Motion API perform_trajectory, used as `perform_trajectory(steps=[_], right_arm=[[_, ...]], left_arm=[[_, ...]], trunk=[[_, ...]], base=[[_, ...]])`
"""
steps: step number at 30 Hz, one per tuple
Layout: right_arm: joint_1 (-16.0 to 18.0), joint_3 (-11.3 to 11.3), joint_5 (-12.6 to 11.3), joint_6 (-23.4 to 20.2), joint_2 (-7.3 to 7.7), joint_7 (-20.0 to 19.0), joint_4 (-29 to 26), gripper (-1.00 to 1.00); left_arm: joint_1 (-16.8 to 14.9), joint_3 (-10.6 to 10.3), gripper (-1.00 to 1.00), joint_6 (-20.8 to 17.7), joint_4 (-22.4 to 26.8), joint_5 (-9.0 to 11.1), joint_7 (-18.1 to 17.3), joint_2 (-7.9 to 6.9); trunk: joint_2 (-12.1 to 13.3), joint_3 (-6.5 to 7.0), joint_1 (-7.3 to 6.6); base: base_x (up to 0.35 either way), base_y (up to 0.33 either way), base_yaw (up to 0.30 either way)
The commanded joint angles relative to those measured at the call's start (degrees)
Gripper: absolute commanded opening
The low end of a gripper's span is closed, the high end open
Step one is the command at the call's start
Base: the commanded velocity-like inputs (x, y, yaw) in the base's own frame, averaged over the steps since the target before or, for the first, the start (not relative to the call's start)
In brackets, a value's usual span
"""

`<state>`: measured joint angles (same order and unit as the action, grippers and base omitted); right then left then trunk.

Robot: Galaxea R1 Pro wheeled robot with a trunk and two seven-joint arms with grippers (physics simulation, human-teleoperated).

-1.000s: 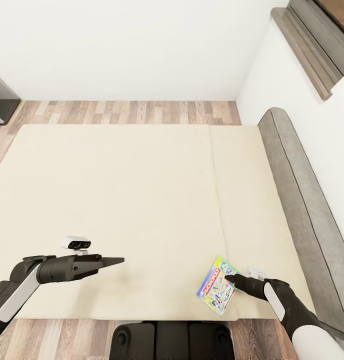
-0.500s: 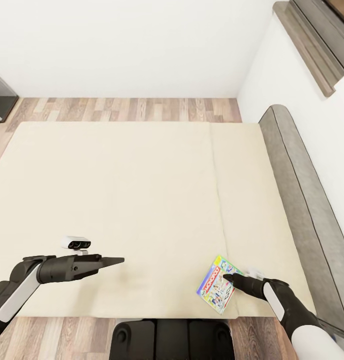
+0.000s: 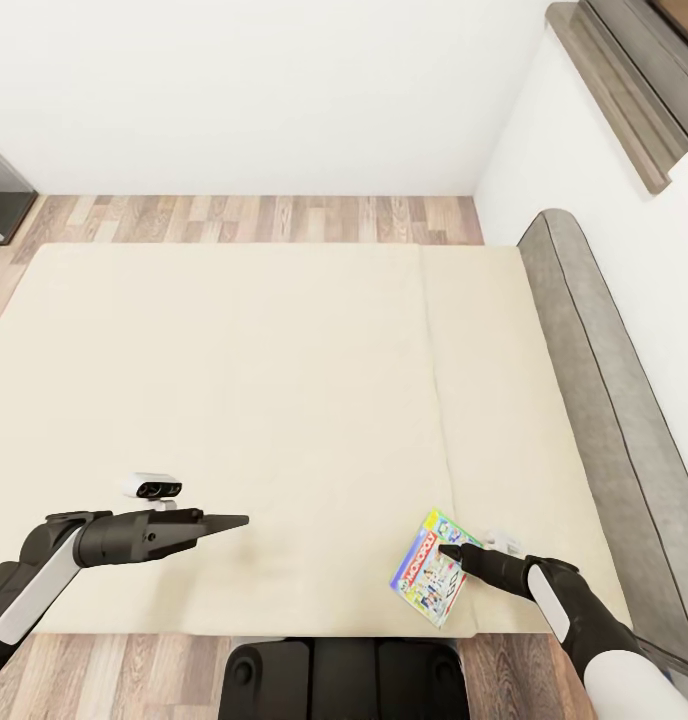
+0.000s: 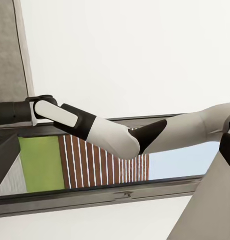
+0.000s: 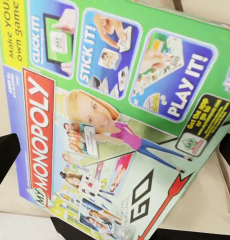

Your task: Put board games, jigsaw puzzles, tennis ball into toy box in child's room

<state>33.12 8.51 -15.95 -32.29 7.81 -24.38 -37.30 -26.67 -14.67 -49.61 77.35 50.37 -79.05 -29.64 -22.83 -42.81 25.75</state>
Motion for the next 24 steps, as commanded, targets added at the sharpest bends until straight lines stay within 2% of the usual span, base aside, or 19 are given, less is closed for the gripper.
perform_trajectory(steps=[1, 24], right_arm=[[0.02, 0.19, -0.22, -0.44, -0.01, -0.11, -0.05, 1.0], [0.02, 0.19, -0.22, -0.42, 0.02, -0.23, -0.05, 1.0]], left_arm=[[-0.04, -0.16, 1.0, -0.6, 0.0, 0.39, 0.0, -0.07], [-0.04, -0.22, 1.0, -0.79, 0.19, 0.43, 0.25, -0.07]], trunk=[[-0.09, -0.07, 0.03], [-0.09, -0.07, 0.03]], base=[[0.0, 0.0, 0.0], [0.0, 0.0, 0.0]])
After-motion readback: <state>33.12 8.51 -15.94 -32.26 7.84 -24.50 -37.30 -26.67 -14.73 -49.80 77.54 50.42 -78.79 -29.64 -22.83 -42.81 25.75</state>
